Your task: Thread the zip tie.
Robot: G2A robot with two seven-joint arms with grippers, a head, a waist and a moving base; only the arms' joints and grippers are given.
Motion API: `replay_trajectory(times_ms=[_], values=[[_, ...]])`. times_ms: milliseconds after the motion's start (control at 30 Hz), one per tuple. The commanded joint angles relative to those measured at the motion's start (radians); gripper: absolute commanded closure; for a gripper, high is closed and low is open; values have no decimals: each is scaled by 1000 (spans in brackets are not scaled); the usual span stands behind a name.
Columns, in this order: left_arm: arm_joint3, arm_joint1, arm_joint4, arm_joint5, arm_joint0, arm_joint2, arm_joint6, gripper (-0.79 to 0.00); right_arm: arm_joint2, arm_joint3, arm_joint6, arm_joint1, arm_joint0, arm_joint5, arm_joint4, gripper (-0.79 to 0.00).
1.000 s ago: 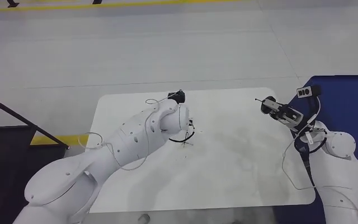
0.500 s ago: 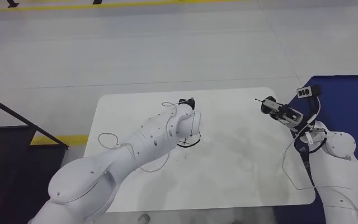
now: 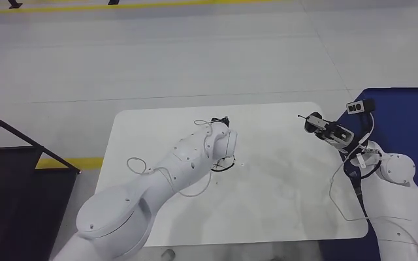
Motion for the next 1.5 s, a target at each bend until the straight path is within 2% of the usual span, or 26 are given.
replay_trajectory(times_ms=[0,267,433,500,533,733,1000,1100,1167,1467], values=[[28,-15,11,-12,2,0,5,-160,0,0,0,0,0,0,0,0],[104,-55,41,-59,13,-11,51,-197,0,0,0,0,0,0,0,0],[138,-74,60,-90,23,-21,84,-135,0,0,0,0,0,0,0,0],[145,-79,63,-111,26,-29,103,-55,0,0,0,0,0,0,0,0],[149,-82,64,-115,28,-33,114,-43,0,0,0,0,0,0,0,0],[171,-96,65,-120,39,-60,153,-105,0,0,0,0,0,0,0,0],[208,-116,80,-122,45,-86,181,-92,0,0,0,0,0,0,0,0],[219,-124,108,-93,55,-86,224,-71,0,0,0,0,0,0,0,0],[225,-129,111,-96,62,-91,226,-92,0,0,0,0,0,0,0,0],[271,-149,114,-124,69,-120,231,-92,0,0,0,0,0,0,0,0]])
